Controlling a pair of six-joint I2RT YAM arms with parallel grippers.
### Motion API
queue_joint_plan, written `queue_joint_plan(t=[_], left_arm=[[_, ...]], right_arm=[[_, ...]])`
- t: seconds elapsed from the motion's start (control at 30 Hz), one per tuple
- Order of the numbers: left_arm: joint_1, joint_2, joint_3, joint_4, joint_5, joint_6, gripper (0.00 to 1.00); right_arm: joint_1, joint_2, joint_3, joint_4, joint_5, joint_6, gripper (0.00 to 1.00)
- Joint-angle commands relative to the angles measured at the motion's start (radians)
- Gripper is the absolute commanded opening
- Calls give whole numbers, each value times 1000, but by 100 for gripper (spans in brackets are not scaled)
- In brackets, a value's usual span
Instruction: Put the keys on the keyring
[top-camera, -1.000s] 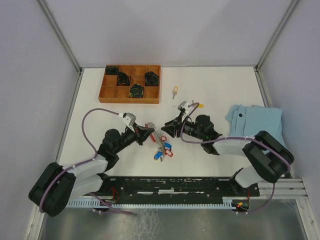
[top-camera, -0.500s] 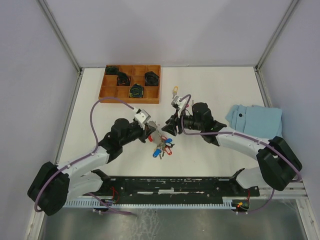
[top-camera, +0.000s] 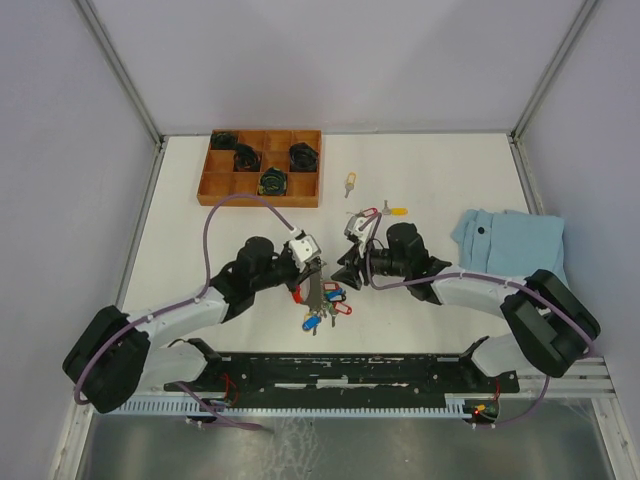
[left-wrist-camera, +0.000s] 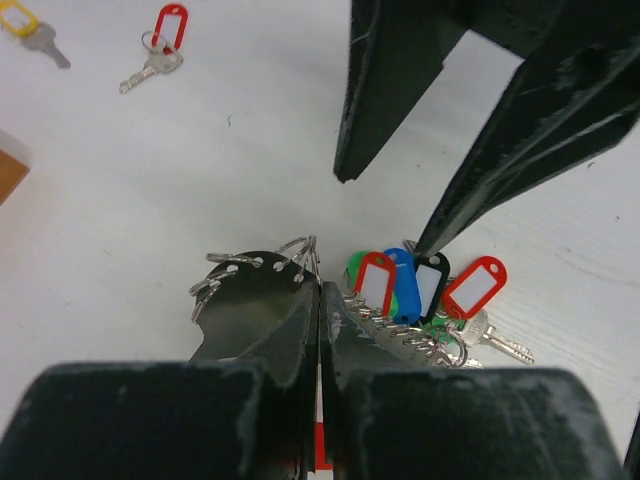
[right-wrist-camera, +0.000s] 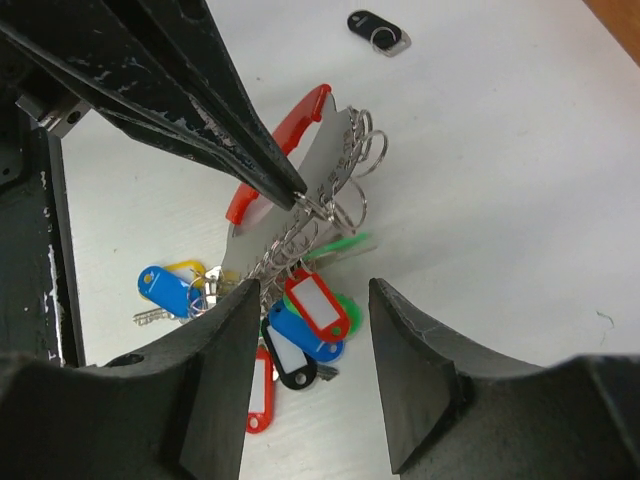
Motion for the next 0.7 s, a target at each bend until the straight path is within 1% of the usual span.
queue_joint_plan(t=[0.0, 0.07, 0.1, 0.17, 0.27, 0.37, 0.57, 0.67], left_arm=[[-2, -72, -20, 77, 125, 137, 3], [-1, -79, -32, 77, 151, 165, 3], [-2, -78, -39, 77, 159, 179, 3], [-1, -70, -43, 79, 166, 196, 3], [-1, -45, -31, 63, 183, 208, 3], [-1, -20, -17, 58, 193, 210, 3], [-1, -9, -11, 53, 225, 215, 3], [0, -14, -10, 50, 236, 216, 3]], right_arm=[[-3, 37, -38, 235, -95, -65, 55], [-3, 43, -69, 310, -117, -104, 55], [-3, 42, -71, 321, -129, -129, 55], [-3, 40, -56, 296, -158, -182, 55], [-3, 28, -26, 216, -198, -255, 55], [-1, 24, -1, 157, -232, -303, 53], [-1, 39, 8, 148, -254, -332, 46], [0, 47, 34, 111, -268, -347, 42]])
